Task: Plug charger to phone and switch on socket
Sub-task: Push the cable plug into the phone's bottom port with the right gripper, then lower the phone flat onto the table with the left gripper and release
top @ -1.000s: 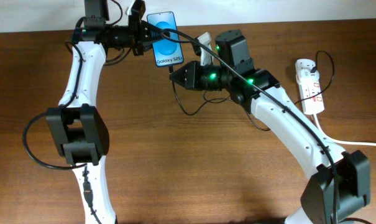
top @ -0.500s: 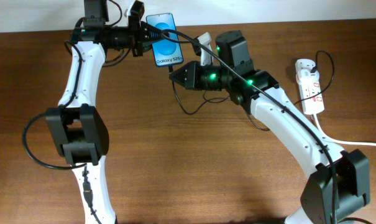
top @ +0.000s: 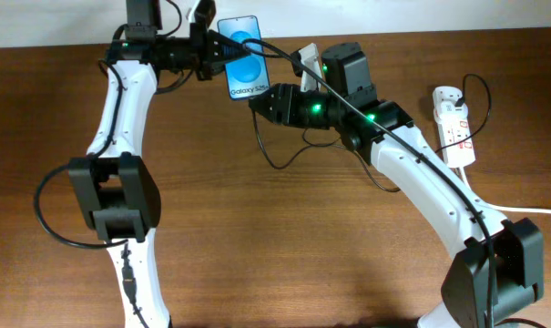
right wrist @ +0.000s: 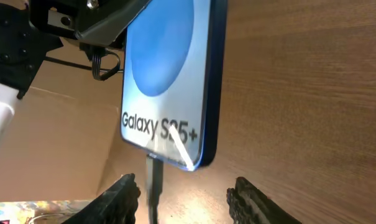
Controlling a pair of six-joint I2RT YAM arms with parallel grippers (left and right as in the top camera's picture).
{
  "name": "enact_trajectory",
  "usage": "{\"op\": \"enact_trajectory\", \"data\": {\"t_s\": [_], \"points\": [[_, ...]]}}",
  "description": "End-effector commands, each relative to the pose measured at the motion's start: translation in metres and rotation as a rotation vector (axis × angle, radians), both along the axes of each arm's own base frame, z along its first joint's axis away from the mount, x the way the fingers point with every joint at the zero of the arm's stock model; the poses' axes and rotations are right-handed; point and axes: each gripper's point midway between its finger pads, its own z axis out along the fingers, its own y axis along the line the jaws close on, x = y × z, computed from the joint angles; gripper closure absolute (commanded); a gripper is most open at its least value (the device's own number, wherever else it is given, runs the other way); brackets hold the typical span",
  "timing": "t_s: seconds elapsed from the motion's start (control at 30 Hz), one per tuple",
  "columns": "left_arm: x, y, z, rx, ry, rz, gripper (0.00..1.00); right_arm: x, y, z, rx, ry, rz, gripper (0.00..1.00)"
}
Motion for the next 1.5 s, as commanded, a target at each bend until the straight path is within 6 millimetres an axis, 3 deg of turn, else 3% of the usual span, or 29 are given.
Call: {"op": "enact_trajectory", "data": {"t_s": [0.0,0.1,0.17,0.23,0.27,0.33,0.47,0.5,0.67,0.87,1.03,1.13,1.23,1.3,1.47], "points": [[-0.001,0.01,0.012,-0.021,-0.2,-0.008,1.0,0.001,0.002,0.01,0.027,-0.054,0.071,0.44],[0.001,0.01,0.007,-0.011,-0.227,-0.001,1.0,0.003,-0.014,0.017,0.073,-0.061,0.109,0.42],[0.007,0.011,-0.011,0.041,-0.193,0.037,1.0,0.012,-0.037,0.017,0.092,-0.042,0.083,0.41],[0.01,0.015,-0.051,0.203,-0.108,0.109,1.0,0.017,-0.058,0.008,0.064,-0.017,0.05,0.41],[0.004,0.023,-0.085,0.37,-0.037,0.141,1.0,0.017,-0.068,0.001,0.034,-0.01,0.045,0.41],[-0.015,0.036,-0.126,0.601,0.025,0.122,1.0,0.018,-0.084,-0.022,-0.054,0.062,-0.034,0.4],[-0.027,0.036,-0.147,0.739,0.03,0.081,1.0,0.014,-0.096,-0.04,-0.147,0.102,-0.068,0.4],[-0.033,0.037,-0.16,0.792,0.051,0.07,1.0,0.012,-0.1,-0.046,-0.173,0.127,-0.085,0.4],[-0.052,0.036,-0.202,0.802,0.146,0.024,1.0,0.005,-0.109,-0.059,-0.233,0.168,-0.103,0.4],[-0.049,0.036,-0.239,0.805,0.177,0.011,1.0,0.003,-0.112,-0.063,-0.254,0.185,-0.115,0.39],[-0.049,0.037,-0.258,0.815,0.2,0.003,1.0,0.003,-0.112,-0.063,-0.255,0.188,-0.115,0.39],[-0.049,0.039,-0.259,0.83,0.201,0.006,0.91,0.002,-0.112,-0.064,-0.256,0.192,-0.115,0.39],[-0.049,0.041,-0.262,0.852,0.206,0.01,0.7,0.002,-0.113,-0.064,-0.257,0.194,-0.115,0.39],[-0.05,0.041,-0.262,0.852,0.208,0.009,0.62,0.002,-0.113,-0.064,-0.26,0.194,-0.117,0.39],[-0.05,0.056,-0.269,0.953,0.254,0.041,0.59,0.0,-0.116,-0.068,-0.279,0.208,-0.127,0.39]]}}
